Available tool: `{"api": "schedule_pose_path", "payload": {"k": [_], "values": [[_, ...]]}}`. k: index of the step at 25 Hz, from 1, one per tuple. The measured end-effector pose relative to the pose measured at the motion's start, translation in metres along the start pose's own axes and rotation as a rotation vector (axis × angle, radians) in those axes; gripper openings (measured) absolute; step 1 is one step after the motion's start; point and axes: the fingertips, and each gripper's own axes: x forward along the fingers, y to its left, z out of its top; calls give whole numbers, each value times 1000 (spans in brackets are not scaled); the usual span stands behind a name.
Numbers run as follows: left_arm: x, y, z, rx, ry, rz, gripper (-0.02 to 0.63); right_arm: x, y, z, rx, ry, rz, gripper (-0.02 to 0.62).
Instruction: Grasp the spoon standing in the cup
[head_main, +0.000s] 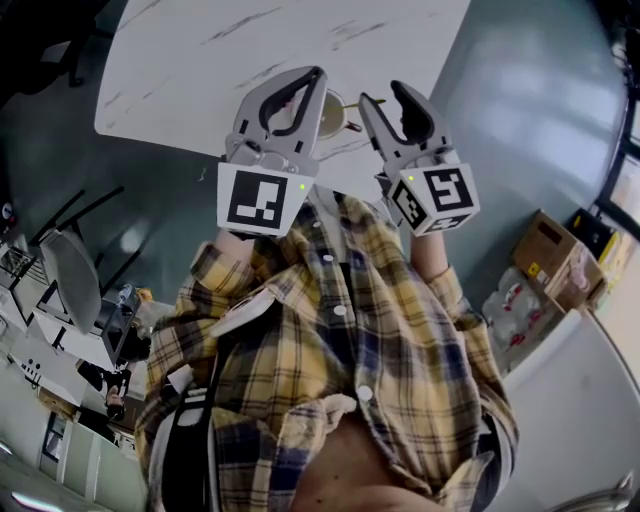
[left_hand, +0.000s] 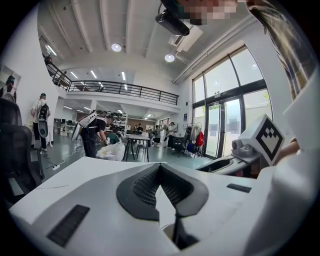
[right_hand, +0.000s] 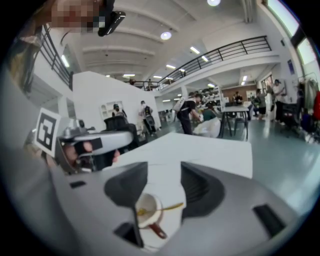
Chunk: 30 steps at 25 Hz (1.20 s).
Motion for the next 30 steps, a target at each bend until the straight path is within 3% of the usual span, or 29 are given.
{"api": "schedule_pose_path", "payload": {"k": [19,30], "values": [[6,6,-55,-38,72,-6,15,16,-21,-67,148,98,-41,221],[9,6,-77,-50,115,3,15,30,-13,-96,183,157,18,221]]}}
